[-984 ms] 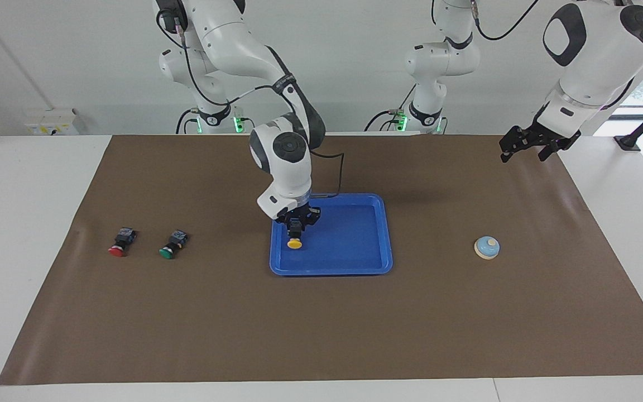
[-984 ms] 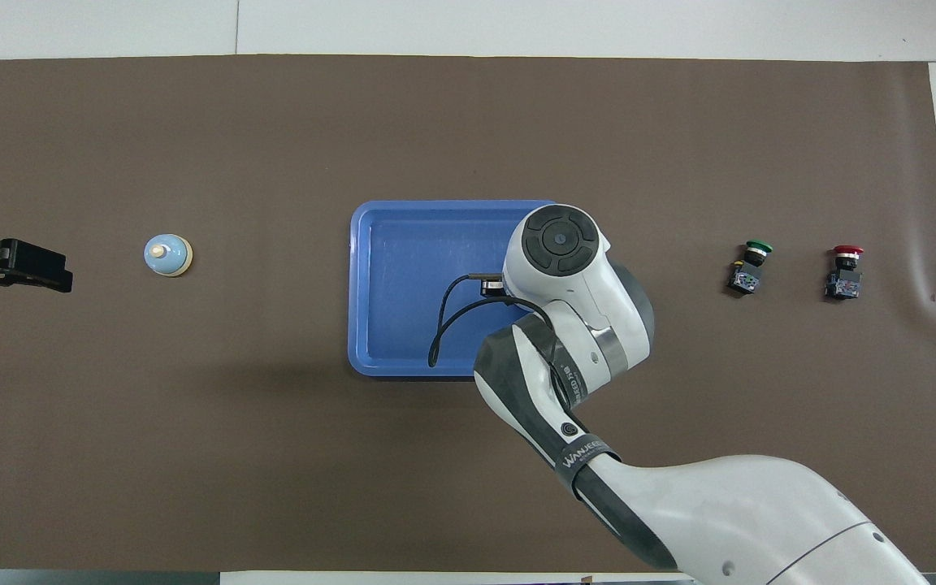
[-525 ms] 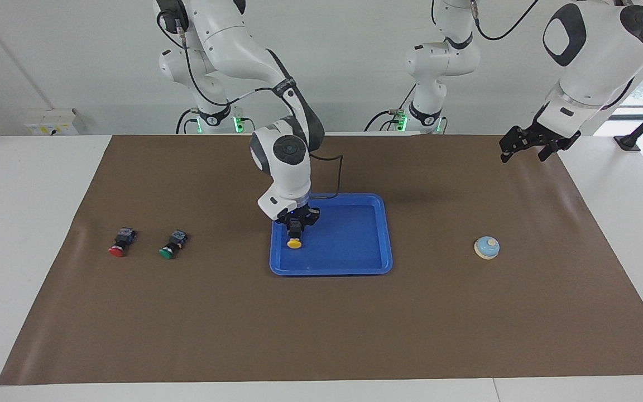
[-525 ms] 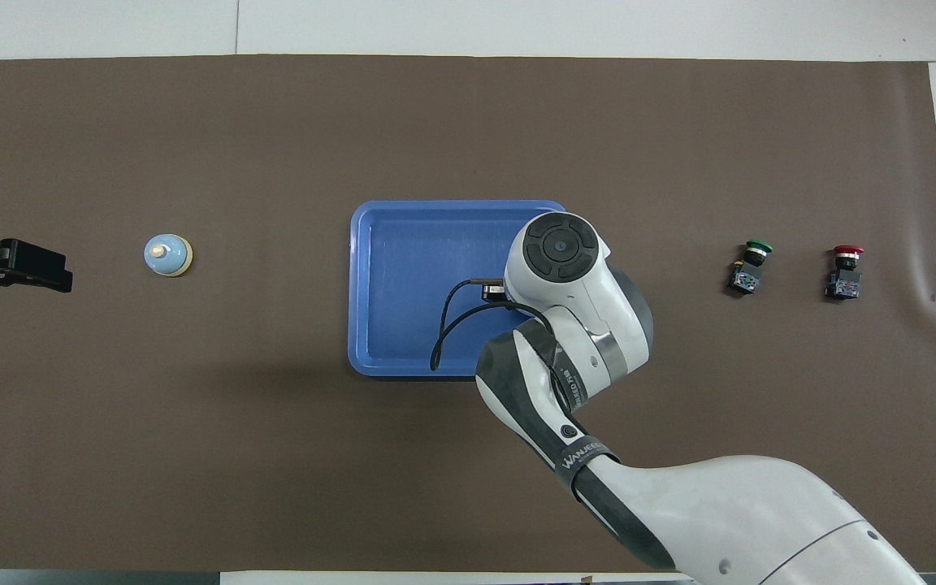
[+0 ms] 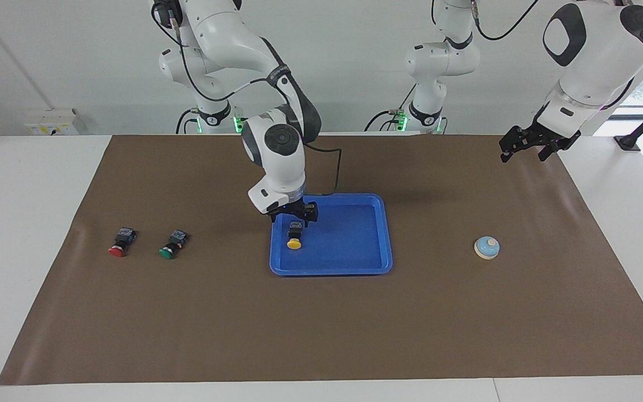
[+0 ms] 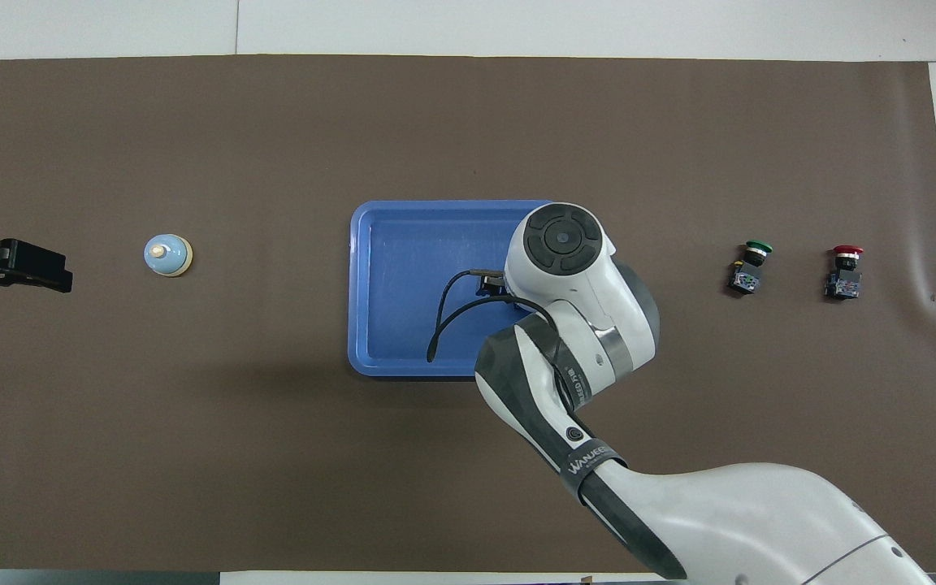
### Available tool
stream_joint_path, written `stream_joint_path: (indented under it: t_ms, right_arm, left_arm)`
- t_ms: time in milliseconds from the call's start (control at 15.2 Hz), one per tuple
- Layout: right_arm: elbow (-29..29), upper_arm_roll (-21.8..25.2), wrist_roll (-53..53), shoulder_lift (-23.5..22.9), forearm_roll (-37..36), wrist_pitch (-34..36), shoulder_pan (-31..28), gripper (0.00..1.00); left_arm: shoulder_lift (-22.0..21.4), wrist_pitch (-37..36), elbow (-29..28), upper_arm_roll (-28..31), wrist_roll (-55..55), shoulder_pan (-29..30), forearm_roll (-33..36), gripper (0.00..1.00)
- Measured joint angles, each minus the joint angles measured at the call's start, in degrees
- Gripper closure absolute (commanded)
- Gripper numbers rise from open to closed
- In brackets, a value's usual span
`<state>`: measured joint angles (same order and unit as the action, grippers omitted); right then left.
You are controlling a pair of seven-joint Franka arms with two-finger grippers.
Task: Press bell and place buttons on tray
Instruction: 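Move the right gripper back to the green-capped button, then grasp the green-capped button with the right gripper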
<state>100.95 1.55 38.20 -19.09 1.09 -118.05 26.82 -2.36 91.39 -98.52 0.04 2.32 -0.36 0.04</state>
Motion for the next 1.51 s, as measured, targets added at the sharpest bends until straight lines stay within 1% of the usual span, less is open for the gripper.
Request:
stream_joint_path:
  t_ms: [131, 262, 459, 656, 722, 853, 984, 1312, 1509]
  right_arm:
    - [-1.81, 0.11, -2.01, 2.19, -0.06, 3.28, -3.72, 0.00]
    - [-2.04, 0.31, -6.71, 3.85, -0.24, 5.62, -7.69, 0.00]
    - [-1.81, 0.60, -12.64, 4.33, -3.10, 7.70, -13.96, 0.00]
    - [0.32, 0.70, -17.65, 4.35, -5.60, 7.44, -19.53, 0.00]
    - [1.80, 0.72, -19.45, 4.46, -5.74, 5.95, -21.45, 0.00]
    - [6.04, 0.74, -22.39, 4.91, -5.76, 0.36, -24.92, 0.00]
    - [10.10, 0.75, -23.53, 5.26, -5.76, -4.61, -26.84, 0.00]
    - [13.97, 0.30, -23.15, 5.13, -5.76, -9.83, -26.67, 0.00]
    - [18.59, 0.31, -23.12, 4.74, -5.76, -16.21, -26.72, 0.00]
  left_arm:
    - [0.00, 0.00, 0.00, 0.00, 0.00, 0.00, 0.00, 0.00]
    - [0.00, 0.00, 0.00, 0.00, 0.00, 0.00, 0.00, 0.00]
    - [0.00, 0.00, 0.00, 0.00, 0.00, 0.00, 0.00, 0.00]
    - [0.00, 0.00, 0.00, 0.00, 0.00, 0.00, 0.00, 0.00]
    - [0.00, 0.00, 0.00, 0.00, 0.00, 0.00, 0.00, 0.00]
    - [0.00, 0.00, 0.00, 0.00, 0.00, 0.00, 0.00, 0.00]
    - [0.00, 0.00, 0.00, 0.00, 0.00, 0.00, 0.00, 0.00]
    - [0.00, 0.00, 0.00, 0.00, 0.00, 0.00, 0.00, 0.00]
    - [0.00, 0.00, 0.00, 0.00, 0.00, 0.00, 0.00, 0.00]
